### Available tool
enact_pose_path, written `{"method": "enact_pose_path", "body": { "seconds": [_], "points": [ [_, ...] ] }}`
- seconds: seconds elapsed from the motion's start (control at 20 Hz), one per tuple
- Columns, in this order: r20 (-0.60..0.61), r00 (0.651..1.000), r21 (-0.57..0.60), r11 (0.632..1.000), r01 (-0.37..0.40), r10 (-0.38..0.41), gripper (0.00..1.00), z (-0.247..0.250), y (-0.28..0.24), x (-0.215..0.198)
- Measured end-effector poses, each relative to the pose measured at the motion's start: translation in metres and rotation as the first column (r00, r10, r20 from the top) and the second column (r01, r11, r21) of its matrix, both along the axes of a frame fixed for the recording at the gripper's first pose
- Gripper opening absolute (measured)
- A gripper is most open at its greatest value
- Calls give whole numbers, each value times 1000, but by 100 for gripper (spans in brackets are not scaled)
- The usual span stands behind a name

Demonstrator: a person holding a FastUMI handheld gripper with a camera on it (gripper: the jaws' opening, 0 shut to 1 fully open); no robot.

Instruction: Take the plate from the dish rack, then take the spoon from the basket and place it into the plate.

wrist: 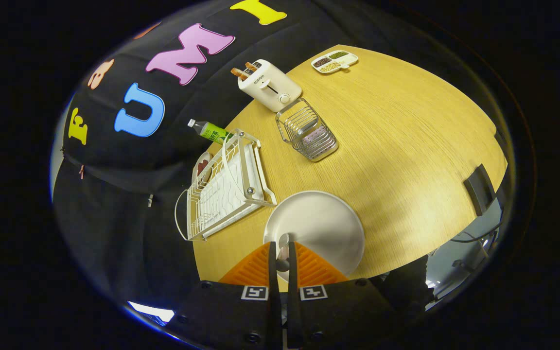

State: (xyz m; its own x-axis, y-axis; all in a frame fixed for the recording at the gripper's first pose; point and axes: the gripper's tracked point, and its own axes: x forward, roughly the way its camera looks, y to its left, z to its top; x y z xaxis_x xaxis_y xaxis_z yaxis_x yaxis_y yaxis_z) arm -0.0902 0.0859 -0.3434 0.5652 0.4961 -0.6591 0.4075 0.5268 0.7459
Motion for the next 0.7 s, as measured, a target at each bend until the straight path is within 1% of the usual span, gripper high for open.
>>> {"method": "enact_pose_path", "body": {
  "seconds": [0.2,0.35,0.4,0.45,0.5,0.55,0.7],
  "points": [
    [-8,1000,-20,1000,9,-9,9,-6,1,2],
    [-12,1000,-3,1000,29,-29,10,-7,2,4],
    [-13,999,0,1000,30,-30,12,-8,3,4],
    [-15,999,0,1000,29,-29,12,-9,4,5],
    [-23,999,-9,1000,25,-25,12,-11,4,3],
    [-33,999,-20,1000,18,-19,15,-14,2,0],
    [-76,997,-55,998,5,-9,18,-25,-1,-11]
  ]
}}
